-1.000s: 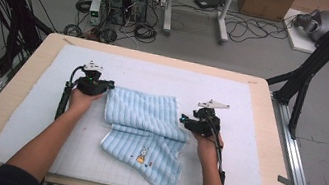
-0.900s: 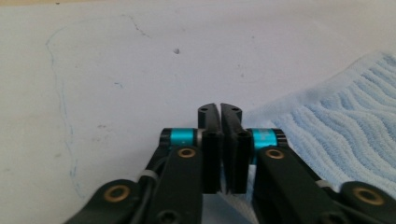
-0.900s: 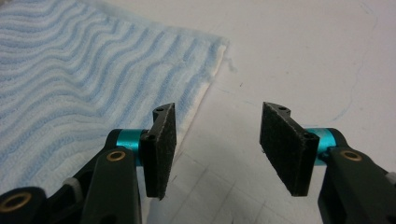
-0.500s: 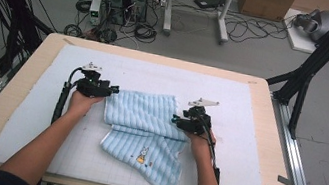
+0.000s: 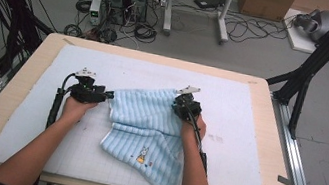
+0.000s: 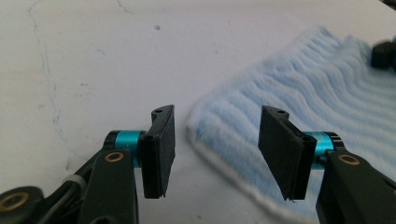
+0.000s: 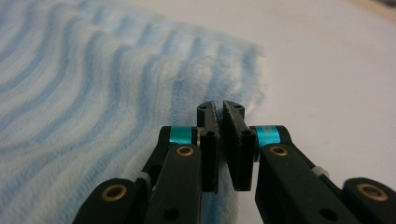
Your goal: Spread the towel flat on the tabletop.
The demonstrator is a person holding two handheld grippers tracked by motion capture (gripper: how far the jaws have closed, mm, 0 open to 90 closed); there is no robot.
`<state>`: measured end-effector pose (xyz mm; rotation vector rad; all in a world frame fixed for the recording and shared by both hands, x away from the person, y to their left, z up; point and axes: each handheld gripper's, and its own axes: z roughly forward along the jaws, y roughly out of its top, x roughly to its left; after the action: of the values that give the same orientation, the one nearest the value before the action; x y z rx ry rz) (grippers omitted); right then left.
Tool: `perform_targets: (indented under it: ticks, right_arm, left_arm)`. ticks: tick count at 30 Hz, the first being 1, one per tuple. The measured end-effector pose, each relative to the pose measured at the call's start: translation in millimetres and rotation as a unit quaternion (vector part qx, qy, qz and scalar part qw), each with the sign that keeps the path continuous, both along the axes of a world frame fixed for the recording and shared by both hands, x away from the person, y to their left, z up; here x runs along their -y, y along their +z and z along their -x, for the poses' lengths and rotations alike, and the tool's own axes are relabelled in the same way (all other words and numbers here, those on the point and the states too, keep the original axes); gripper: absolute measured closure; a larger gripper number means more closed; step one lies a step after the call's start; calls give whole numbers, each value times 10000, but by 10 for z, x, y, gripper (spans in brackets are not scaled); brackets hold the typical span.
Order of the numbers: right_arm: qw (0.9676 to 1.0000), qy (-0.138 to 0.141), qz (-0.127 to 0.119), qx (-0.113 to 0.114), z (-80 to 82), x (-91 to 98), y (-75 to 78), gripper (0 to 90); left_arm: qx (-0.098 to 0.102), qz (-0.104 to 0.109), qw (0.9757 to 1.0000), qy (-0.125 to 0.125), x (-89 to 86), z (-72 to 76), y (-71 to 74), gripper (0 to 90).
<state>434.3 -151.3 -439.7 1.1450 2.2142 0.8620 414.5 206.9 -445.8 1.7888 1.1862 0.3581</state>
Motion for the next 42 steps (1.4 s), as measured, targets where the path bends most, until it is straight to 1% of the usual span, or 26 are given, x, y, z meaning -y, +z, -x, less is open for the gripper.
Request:
perform_targets:
  ticks: [1,2,4,5,6,8,10,13,14,16,18,21,25,27,30,32,33,34,35,36,37,38,39,40,41,42]
  right_arm:
    - [9996,-267,83,102,-42,26,11,850]
    - [9980,-589,120,193,-76,63,25,850]
    - [9929,-1141,36,339,-119,152,56,846]
    - [9908,-1296,-36,376,-134,195,66,824]
    - [9907,-1316,-67,351,-142,214,66,783]
    - [9919,-1219,-221,270,-135,243,70,683]
    - [9924,-1112,-436,279,-104,264,90,597]
    - [9905,-1096,-724,399,-28,319,174,470]
    - [9893,-1094,-868,421,4,338,207,455]
    - [9886,-1016,-1024,441,58,373,261,427]
    - [9883,-920,-1121,475,137,405,313,400]
    - [9896,-663,-1193,454,260,455,352,395]
    - [9913,-429,-1177,410,438,510,353,394]
    - [9914,-344,-1203,385,509,537,340,391]
    - [9938,-322,-1035,252,570,567,344,366]
    - [9929,-346,-1070,387,629,599,346,372]
    - [9928,-360,-1078,376,645,619,343,372]
    - [9926,-380,-1099,356,660,639,337,372]
    - [9925,-398,-1097,365,674,662,326,372]
    - [9922,-422,-1122,342,686,683,316,372]
    - [9919,-445,-1138,338,697,703,306,372]
    - [9917,-494,-1140,334,716,719,298,372]
    - [9913,-518,-1158,356,730,738,293,370]
    - [9908,-543,-1187,352,741,755,289,369]
    - [9902,-569,-1220,358,751,770,285,370]
    - [9900,-586,-1226,365,757,780,280,369]
  left_arm:
    - [-5,13,10000,-19,0,17,2,462]
    - [-16,19,10000,-39,1,33,7,462]
    - [-47,63,9999,-120,23,57,26,462]
    - [-44,76,9998,-161,36,62,34,462]
    - [-8,104,9997,-227,65,69,44,462]
    - [46,122,9994,-314,107,75,50,461]
    - [71,166,9989,-421,155,76,41,456]
    - [87,235,9979,-598,219,90,33,430]
    - [91,228,9975,-658,227,93,35,424]
    - [117,238,9969,-743,252,98,38,417]
    - [115,263,9969,-734,267,93,34,412]
    - [146,266,9974,-654,293,58,33,409]
    - [169,81,9986,-500,352,-72,67,440]
    - [72,-9,9990,-440,387,-161,69,429]
    - [13,-138,9989,-447,472,-261,61,422]
    - [-51,-441,9979,-476,567,-309,35,395]
    - [-40,-620,9967,-518,611,-323,26,381]
    - [-36,-725,9957,-571,657,-337,14,382]
    - [42,-808,9951,-573,700,-337,-2,386]
    - [127,-956,9937,-578,733,-334,-18,416]
    - [188,-1153,9914,-592,758,-330,-38,470]
    - [298,-1272,9898,-563,772,-323,-36,526]
    - [342,-1337,9890,-537,776,-322,-29,633]
    - [449,-1468,9868,-517,777,-327,-33,784]
    - [475,-1458,9870,-487,766,-344,-39,835]
    - [411,-1369,9891,-357,730,-389,-41,857]
